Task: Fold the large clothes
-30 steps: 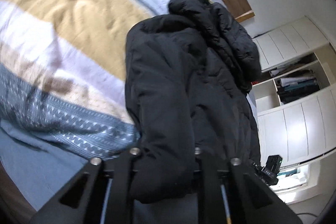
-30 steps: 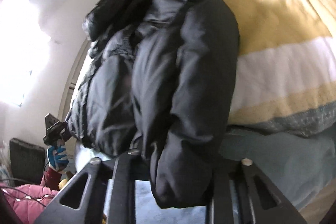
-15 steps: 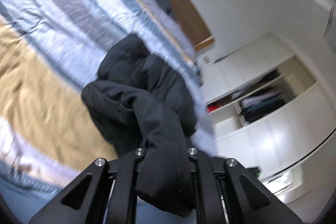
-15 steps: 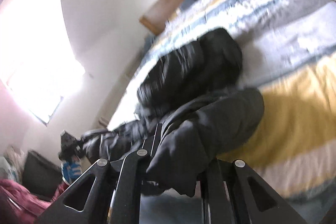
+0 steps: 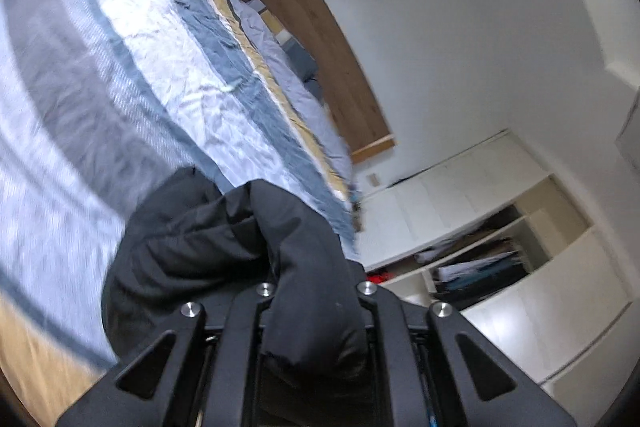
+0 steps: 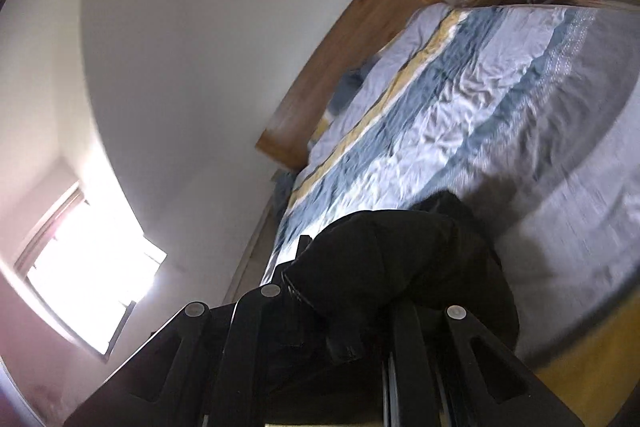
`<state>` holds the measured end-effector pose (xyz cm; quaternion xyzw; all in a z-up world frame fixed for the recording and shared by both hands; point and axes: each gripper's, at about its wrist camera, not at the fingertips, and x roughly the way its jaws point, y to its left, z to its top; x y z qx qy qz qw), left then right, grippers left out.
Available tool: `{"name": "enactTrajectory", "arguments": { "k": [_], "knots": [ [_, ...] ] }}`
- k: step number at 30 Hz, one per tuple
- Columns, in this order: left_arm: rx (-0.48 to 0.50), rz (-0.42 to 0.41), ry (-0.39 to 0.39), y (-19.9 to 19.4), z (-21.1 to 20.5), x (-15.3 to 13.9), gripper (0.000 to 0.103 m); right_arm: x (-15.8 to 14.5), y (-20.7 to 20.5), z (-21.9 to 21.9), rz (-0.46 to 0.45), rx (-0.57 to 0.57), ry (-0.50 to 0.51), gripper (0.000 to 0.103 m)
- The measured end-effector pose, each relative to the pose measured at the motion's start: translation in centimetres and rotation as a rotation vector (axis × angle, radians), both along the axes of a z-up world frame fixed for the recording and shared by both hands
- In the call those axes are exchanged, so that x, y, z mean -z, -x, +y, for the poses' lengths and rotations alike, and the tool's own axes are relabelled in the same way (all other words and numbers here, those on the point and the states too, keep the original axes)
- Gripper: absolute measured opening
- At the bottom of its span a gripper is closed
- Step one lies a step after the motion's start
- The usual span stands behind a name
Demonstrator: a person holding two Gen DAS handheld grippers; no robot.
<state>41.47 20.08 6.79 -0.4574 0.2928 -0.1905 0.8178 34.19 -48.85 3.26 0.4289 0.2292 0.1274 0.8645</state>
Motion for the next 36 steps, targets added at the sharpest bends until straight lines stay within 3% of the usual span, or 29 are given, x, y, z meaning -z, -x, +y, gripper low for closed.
{"name": "enactTrajectory", "arguments": {
  "k": [5,8,13,18,21,23,24,25,28,30,33,36],
  "knots": [
    [-0.017,0.065,-0.133,-10.3,-2.3,2.1,0.009,2.2,-7.8,-0.1,0.088,0.073,0.039,0.013],
    [-0.021,0.119,-0.193,-16.2,-3.6,5.3,0.01,4.8,-12.5,-0.2,0.171,0.104,0.084,0.013],
    [-0.016,0.216,-0.283,-22.1,-4.9,11.4,0.014,9.4,-18.1,-0.1,0.289,0.108,0.144,0.013],
    [0.034,0.294,-0.23,-25.6,-5.6,17.7,0.018,13.9,-21.2,0.4,0.378,0.089,0.149,0.013],
    [0.048,0.302,-0.151,-25.9,-5.1,19.1,0.024,15.1,-21.9,0.5,0.383,0.082,0.109,0.02],
    [0.058,0.291,-0.072,-25.6,-4.3,19.0,0.036,14.8,-21.5,0.2,0.357,0.079,0.082,0.035],
    [0.062,0.276,-0.026,-25.4,-3.8,18.6,0.047,14.4,-21.2,0.0,0.342,0.08,0.069,0.04],
    [0.061,0.263,-0.009,-25.0,-3.4,17.7,0.053,13.9,-20.8,-0.1,0.323,0.078,0.05,0.053],
    [0.04,0.226,-0.02,-23.8,-2.0,14.5,0.056,11.5,-20.0,0.1,0.29,0.078,0.065,0.089],
    [0.038,0.215,-0.075,-23.1,-1.8,12.4,0.057,9.2,-19.2,0.3,0.275,0.088,0.129,0.092],
    [0.029,0.193,-0.278,-21.4,-2.6,8.4,0.057,6.1,-18.3,1.1,0.256,0.084,0.203,0.092],
    [0.01,0.197,-0.381,-20.3,-2.9,6.1,0.057,3.8,-17.5,2.9,0.245,0.052,0.279,0.092]
  ]
}}
